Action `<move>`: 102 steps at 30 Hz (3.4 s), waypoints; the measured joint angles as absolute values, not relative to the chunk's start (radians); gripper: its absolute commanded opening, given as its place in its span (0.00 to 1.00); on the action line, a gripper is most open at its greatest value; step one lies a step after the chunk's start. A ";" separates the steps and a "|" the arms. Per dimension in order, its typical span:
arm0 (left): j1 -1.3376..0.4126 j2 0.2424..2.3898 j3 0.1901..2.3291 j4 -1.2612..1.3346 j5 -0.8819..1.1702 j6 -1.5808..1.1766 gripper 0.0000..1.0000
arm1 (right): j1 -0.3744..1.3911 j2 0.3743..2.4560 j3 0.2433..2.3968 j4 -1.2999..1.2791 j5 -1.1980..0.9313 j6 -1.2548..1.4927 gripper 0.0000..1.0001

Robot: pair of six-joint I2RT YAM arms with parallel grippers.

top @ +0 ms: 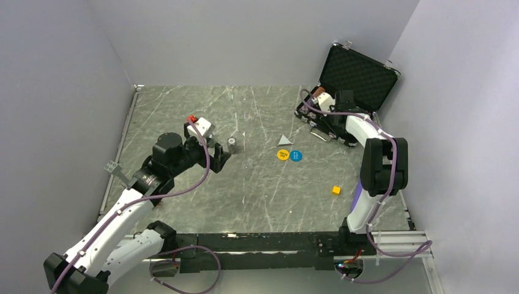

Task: Pack up texas hold em set

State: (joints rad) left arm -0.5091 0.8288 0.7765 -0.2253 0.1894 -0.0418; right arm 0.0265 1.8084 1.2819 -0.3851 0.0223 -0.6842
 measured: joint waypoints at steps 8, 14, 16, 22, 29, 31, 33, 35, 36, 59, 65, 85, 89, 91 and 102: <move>-0.509 0.843 0.776 -0.226 0.203 -0.042 0.99 | 0.025 1.828 1.282 -0.394 0.080 -0.747 0.00; -0.509 0.851 0.776 -0.226 0.211 -0.043 0.99 | 0.027 1.869 1.284 -0.382 0.105 -0.772 0.00; -0.509 0.855 0.776 -0.226 0.213 -0.043 0.99 | 0.030 1.871 1.284 -0.382 0.110 -0.780 0.00; -0.509 0.863 0.776 -0.226 0.213 -0.043 0.99 | 0.037 1.871 1.280 -0.374 0.134 -0.786 0.03; -0.509 0.869 0.776 -0.226 0.215 -0.044 0.99 | 0.044 1.869 1.268 -0.356 0.155 -0.785 0.32; -0.509 0.872 0.776 -0.226 0.216 -0.046 0.99 | 0.045 1.868 1.264 -0.350 0.162 -0.786 0.37; -0.509 0.875 0.776 -0.226 0.218 -0.046 0.99 | 0.040 1.868 1.260 -0.345 0.189 -0.787 0.40; -0.509 0.876 0.776 -0.226 0.220 -0.046 0.99 | 0.031 1.868 1.256 -0.343 0.212 -0.788 0.42; -0.509 0.877 0.776 -0.226 0.221 -0.046 0.99 | 0.028 1.868 1.255 -0.342 0.221 -0.789 0.43; -0.496 0.886 0.779 -0.247 0.163 -0.051 0.99 | 0.027 1.676 1.246 -0.331 0.090 -0.669 0.46; -0.452 0.945 0.808 -0.278 0.070 -0.066 0.99 | 0.027 1.512 1.194 -0.280 -0.100 -0.506 0.50; -0.249 1.533 1.180 -0.395 0.038 -0.099 0.99 | 0.027 1.134 0.968 -0.067 -0.570 0.165 0.52; -0.234 1.618 1.192 -0.411 0.057 -0.099 0.96 | 0.028 1.107 0.939 -0.068 -0.587 0.215 0.53; -0.229 1.643 1.192 -0.424 0.060 -0.099 0.94 | 0.027 1.098 0.933 -0.069 -0.590 0.233 0.52; -0.226 1.746 1.252 -0.437 0.065 -0.099 0.71 | 0.028 1.076 0.922 -0.073 -0.612 0.281 0.49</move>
State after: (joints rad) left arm -0.2256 1.7458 1.2522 -0.4374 0.0647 -0.0986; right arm 0.0277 1.0760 0.9222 -0.0734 -0.6121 0.2810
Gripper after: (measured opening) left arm 0.763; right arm 0.501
